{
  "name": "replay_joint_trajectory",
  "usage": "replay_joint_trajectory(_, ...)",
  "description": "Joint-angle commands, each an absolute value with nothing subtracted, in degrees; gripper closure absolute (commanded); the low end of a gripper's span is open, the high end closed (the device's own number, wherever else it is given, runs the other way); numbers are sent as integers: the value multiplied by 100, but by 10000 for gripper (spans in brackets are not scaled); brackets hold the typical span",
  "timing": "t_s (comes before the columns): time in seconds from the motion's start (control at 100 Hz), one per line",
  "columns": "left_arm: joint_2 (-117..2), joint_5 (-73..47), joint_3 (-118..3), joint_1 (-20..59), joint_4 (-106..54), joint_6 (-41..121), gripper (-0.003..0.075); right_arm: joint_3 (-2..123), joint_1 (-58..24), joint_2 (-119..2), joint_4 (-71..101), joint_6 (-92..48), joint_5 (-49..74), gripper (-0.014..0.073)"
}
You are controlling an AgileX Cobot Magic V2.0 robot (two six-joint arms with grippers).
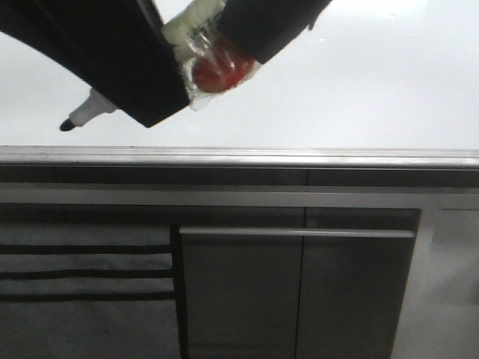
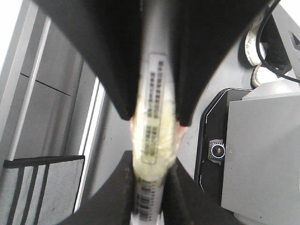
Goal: Write number 0 on whiteboard
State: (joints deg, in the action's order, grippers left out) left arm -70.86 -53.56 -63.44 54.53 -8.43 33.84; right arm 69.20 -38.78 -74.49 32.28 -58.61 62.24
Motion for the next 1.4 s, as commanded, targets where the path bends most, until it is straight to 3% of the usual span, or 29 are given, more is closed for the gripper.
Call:
replay_joint_trajectory(0.0, -6977, -5069, -6492, 5505, -939, 3383, 740, 7104, -3891, -7320, 3470, -5902, 6095, 573)
replay_joint_trajectory(0.27, -6977, -5046, -6492, 5505, -939, 3383, 717, 7104, -3891, -7320, 3470, -5902, 6144, 599)
replay_joint_trajectory(0.36, -6977, -5027, -6492, 5505, -939, 3371, 611, 7104, -3891, -7320, 3470, -5902, 6144, 599)
replay_joint_trajectory(0.51, -6977, -4949, -6492, 5463, -939, 3319, 366, 7104, -3891, -7297, 3470, -5902, 6144, 599)
replay_joint_trajectory(0.63, -6886, -4862, -6492, 5312, -972, 3170, 267, 7104, -3794, -7231, 3470, -5826, 6144, 599)
replay_joint_trajectory(1.0, -5557, -4724, -6426, 4733, -1263, 2887, 271, 6541, -2509, -6345, 3941, -5720, 6245, 599)
replay_joint_trajectory(1.39, -3663, -3984, -4852, 3887, -1241, 2125, 273, 4958, -1051, -5310, 4114, -4430, 4544, 599)
